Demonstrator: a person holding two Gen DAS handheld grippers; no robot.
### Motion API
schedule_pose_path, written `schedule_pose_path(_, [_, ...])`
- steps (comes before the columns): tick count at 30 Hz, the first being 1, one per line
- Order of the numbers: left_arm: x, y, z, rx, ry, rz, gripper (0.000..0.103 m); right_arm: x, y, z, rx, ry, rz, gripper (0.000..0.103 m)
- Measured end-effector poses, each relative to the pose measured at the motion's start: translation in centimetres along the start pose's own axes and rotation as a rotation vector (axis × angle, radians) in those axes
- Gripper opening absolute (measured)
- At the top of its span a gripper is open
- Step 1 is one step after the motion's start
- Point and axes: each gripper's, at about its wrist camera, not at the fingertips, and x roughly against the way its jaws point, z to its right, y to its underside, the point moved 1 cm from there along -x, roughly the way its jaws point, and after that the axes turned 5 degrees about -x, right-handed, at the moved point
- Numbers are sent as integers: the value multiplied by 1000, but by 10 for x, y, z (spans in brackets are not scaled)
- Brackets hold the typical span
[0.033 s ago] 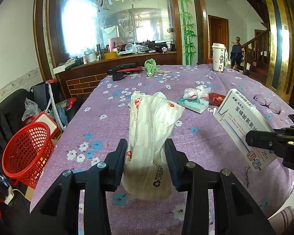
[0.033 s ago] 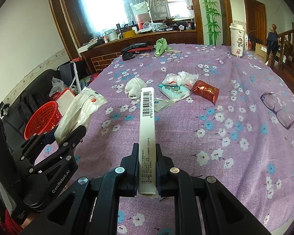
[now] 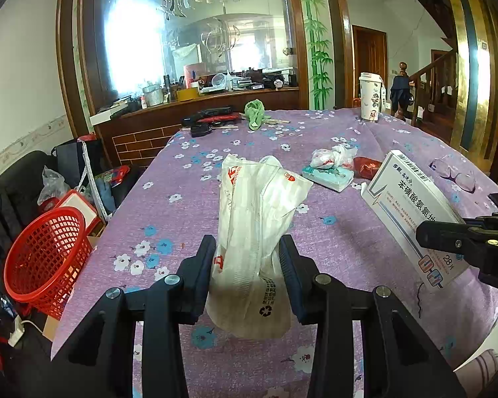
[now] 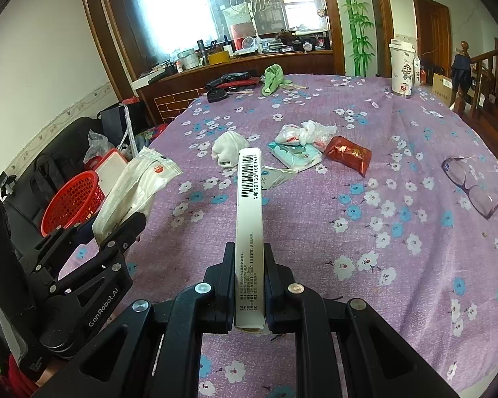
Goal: Collect trash
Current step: 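Lift the white box with the right tool while the left tool lifts the white bag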
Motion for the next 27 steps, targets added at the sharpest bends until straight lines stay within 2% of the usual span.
schedule_pose_path(27, [1,4,-5,-9,-23,0,38,-4,4,-3,5,3,-10,14])
